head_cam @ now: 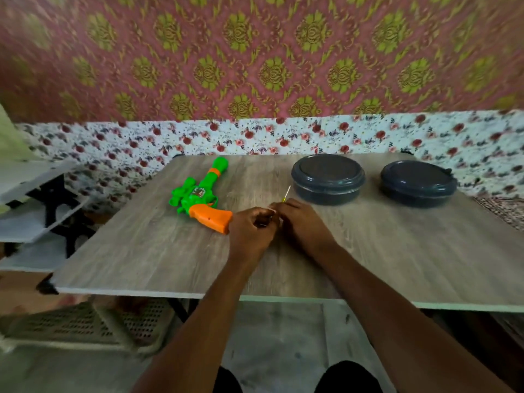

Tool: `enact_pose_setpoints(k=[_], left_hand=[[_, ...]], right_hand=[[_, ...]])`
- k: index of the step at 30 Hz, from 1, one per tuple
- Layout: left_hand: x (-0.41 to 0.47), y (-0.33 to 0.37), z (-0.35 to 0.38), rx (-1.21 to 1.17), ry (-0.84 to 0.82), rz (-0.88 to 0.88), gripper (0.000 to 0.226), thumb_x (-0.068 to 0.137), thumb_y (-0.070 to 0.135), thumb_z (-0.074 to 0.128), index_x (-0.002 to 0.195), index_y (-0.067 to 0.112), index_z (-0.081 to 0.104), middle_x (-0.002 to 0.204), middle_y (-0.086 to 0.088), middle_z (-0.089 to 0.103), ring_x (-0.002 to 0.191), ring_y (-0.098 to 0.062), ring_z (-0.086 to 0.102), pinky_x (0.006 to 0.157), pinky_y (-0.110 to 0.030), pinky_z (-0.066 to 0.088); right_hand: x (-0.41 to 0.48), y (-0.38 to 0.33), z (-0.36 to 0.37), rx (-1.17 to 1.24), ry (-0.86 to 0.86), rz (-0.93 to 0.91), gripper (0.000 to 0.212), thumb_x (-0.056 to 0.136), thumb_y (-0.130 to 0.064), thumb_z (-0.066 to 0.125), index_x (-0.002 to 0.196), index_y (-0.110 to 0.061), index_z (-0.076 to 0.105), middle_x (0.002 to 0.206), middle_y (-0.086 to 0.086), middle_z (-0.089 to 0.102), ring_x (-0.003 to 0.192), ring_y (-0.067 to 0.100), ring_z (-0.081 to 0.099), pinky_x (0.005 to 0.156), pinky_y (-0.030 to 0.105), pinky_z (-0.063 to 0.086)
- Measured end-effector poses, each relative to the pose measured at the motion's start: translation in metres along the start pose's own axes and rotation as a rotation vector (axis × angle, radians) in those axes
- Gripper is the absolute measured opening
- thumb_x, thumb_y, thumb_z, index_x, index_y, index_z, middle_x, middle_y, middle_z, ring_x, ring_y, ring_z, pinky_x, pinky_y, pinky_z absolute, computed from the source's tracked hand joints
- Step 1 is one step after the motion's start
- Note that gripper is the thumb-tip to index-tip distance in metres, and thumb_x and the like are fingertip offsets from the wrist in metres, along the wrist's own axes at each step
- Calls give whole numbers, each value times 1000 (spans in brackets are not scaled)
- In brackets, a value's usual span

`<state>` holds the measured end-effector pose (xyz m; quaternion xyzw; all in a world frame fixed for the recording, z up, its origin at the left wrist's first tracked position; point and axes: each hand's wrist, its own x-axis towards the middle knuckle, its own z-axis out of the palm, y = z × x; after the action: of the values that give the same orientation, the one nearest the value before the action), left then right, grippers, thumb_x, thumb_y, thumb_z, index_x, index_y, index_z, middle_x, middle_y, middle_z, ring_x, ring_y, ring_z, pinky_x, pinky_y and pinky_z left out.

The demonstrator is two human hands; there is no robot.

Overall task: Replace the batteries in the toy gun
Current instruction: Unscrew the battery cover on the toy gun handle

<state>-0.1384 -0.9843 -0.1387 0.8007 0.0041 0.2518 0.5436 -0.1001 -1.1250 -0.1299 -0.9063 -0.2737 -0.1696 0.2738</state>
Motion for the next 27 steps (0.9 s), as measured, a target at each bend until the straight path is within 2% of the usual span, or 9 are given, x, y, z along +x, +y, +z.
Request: enact_pose_setpoints(k=[5,7,8,12,14,17,21,24,27], left_hand=[[4,-1,-11,-30,132,-35,10,85,15,73,94,16,79,83,8,76,78,-1,71,74,-19,56],[5,-4,-28,76,234,-52,17,86,9,67,97,17,77,85,10,72,76,4,66,70,-6,45],[8,-7,-38,146,290,-50,21,85,8,65,99,17,78,88,7,72,79,1,65,72,-7,43],[34,-23,-72,345,406,-12,19,77,6,65,89,12,78,94,-11,71,89,-23,66,80,-18,38],[41,-27,-82,334,442,-80,19,75,12,64,88,12,78,94,-12,71,90,-26,67,81,-22,42],[47,-31,-93,437,570,-226,25,76,21,66,99,18,75,116,-13,60,111,-35,56,92,-39,46],[68,-44,-109,490,435,-530,52,79,33,67,128,20,53,133,-20,47,129,-43,42,107,-53,36],[83,-51,-120,398,386,-548,76,79,30,74,142,9,36,137,-27,46,130,-47,46,107,-50,41],[96,-47,-124,350,339,-581,106,73,29,86,150,3,19,141,-27,50,132,-41,50,103,-44,46]], right_hand=[[3,3,0,-9,68,115,33,98,-8,60,130,-8,64,121,20,68,109,36,64,98,45,53],[4,7,-1,21,56,121,25,99,-10,56,124,-13,62,111,14,67,101,31,62,89,41,52],[5,8,-1,53,47,113,22,98,-9,55,119,-15,61,104,10,65,94,27,60,82,36,49],[10,3,3,120,20,50,22,97,-6,57,115,-19,60,98,6,61,83,19,57,74,28,43],[16,-2,8,133,6,31,23,98,-6,58,114,-20,62,100,5,58,83,18,56,73,25,42],[29,-7,22,153,38,36,20,98,-8,58,110,-23,64,101,5,59,84,18,57,71,23,41],[46,-5,41,137,54,90,13,101,-17,58,109,-24,65,99,9,63,86,20,58,73,21,40],[58,1,48,104,36,106,11,102,-25,58,109,-28,66,102,7,62,88,13,52,71,2,28],[68,-1,50,140,75,123,17,103,-26,59,114,-23,71,108,6,57,90,10,49,73,8,29]])
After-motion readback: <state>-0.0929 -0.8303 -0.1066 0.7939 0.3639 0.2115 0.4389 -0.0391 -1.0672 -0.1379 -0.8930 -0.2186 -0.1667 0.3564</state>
